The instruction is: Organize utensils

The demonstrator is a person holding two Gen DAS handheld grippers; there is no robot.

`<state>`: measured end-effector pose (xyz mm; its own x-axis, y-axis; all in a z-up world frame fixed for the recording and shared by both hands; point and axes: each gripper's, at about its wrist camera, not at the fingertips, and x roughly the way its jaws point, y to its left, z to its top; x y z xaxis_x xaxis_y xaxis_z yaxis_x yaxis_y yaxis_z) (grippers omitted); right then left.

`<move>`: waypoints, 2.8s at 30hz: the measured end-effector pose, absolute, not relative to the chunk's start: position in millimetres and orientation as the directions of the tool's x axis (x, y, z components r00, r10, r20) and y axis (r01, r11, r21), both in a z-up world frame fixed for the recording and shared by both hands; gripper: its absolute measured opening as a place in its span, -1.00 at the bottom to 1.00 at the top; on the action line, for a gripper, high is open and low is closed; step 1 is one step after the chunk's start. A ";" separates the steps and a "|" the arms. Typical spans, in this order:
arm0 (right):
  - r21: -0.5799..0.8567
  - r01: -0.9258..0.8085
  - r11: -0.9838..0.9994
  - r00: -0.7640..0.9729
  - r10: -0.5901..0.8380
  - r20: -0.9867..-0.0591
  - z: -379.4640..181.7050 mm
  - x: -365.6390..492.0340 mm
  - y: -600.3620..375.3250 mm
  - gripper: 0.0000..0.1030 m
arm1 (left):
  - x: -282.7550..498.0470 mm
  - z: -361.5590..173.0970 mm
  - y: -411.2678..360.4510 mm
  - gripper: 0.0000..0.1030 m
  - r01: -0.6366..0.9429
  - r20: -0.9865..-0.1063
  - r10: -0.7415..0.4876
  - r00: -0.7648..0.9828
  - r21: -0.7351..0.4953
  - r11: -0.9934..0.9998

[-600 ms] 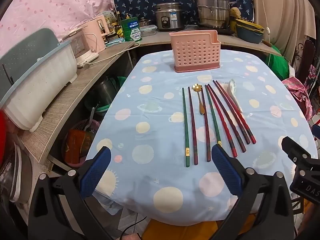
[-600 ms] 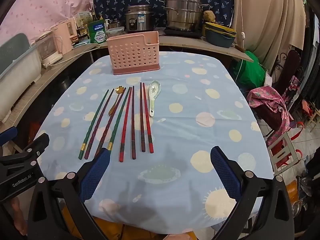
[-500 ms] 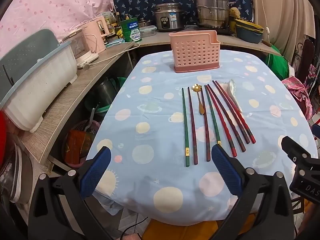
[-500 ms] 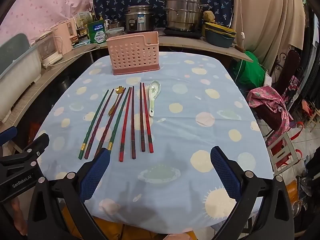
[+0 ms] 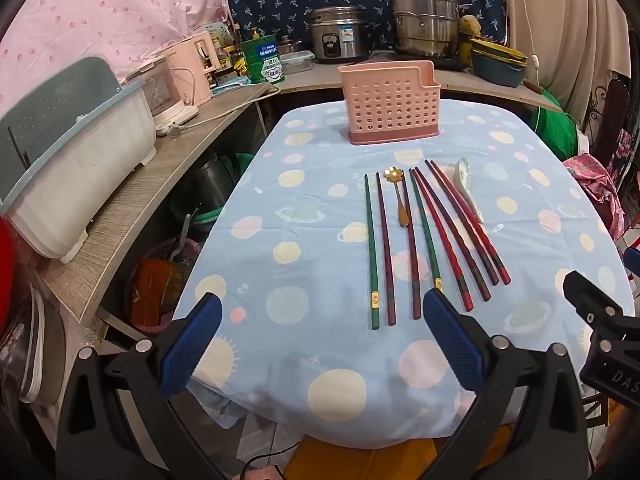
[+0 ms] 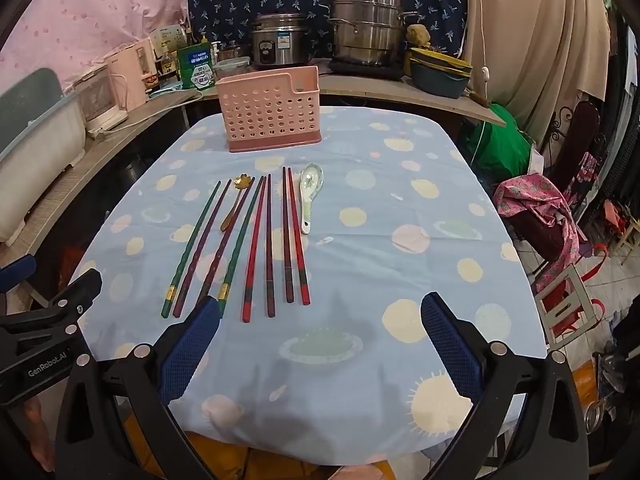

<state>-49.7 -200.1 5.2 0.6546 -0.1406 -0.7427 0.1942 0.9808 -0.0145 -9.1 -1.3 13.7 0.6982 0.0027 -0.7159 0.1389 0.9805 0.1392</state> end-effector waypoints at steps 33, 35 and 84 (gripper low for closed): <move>-0.014 0.191 0.981 0.657 -0.139 -0.741 6.1 -49.3 -198.4 0.87 | -7.5 6.2 2.4 0.87 0.142 -0.717 0.002 0.697 0.141 0.980; -0.016 0.192 0.981 0.657 -0.140 -0.741 6.0 -49.2 -198.7 0.87 | -6.4 5.0 1.5 0.87 0.142 -0.717 0.003 0.697 0.143 0.979; -0.013 0.190 0.982 0.653 -0.136 -0.745 0.7 -48.6 -196.6 0.87 | -8.1 3.7 3.3 0.87 0.143 -0.721 0.004 0.693 0.143 0.979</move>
